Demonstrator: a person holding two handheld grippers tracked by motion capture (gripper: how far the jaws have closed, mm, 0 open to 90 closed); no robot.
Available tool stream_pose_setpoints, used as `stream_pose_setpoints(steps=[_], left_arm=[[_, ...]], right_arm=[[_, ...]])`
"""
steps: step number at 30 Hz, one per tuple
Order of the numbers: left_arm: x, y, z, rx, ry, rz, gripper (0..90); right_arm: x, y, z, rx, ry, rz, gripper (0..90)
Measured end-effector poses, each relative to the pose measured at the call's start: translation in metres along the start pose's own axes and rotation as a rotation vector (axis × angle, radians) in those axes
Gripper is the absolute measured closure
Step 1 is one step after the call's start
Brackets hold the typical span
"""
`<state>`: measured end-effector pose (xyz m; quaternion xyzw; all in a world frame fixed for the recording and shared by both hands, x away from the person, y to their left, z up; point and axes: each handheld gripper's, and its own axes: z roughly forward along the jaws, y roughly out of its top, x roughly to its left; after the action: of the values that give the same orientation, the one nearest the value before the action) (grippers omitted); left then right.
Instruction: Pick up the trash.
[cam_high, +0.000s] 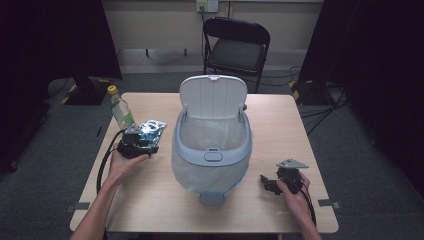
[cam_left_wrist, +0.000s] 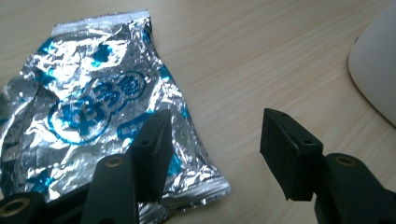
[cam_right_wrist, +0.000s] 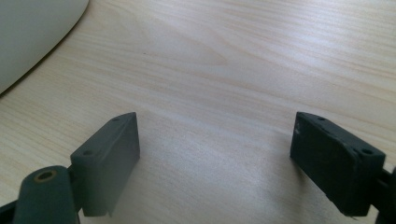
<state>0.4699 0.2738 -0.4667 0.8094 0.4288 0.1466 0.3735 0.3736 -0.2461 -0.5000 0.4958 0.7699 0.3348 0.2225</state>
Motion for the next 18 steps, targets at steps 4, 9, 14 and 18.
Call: stream_pose_setpoints(steps=[4, 9, 14, 18], left_arm=[[-0.001, -0.002, 0.009, 0.041, 0.036, -0.016, 50.8], [0.000, -0.006, 0.017, 0.100, 0.084, -0.002, 51.5], [0.003, -0.008, 0.018, 0.098, 0.103, 0.000, 56.1], [0.012, -0.010, 0.016, 0.089, 0.094, -0.003, 68.4]], right_arm=[[0.000, 0.000, 0.000, 0.000, 0.000, 0.000, 14.6], [0.000, 0.000, 0.000, 0.000, 0.000, 0.000, 14.6], [0.000, 0.000, 0.000, 0.000, 0.000, -0.001, 14.6], [0.000, 0.000, 0.000, 0.000, 0.000, -0.001, 14.6]])
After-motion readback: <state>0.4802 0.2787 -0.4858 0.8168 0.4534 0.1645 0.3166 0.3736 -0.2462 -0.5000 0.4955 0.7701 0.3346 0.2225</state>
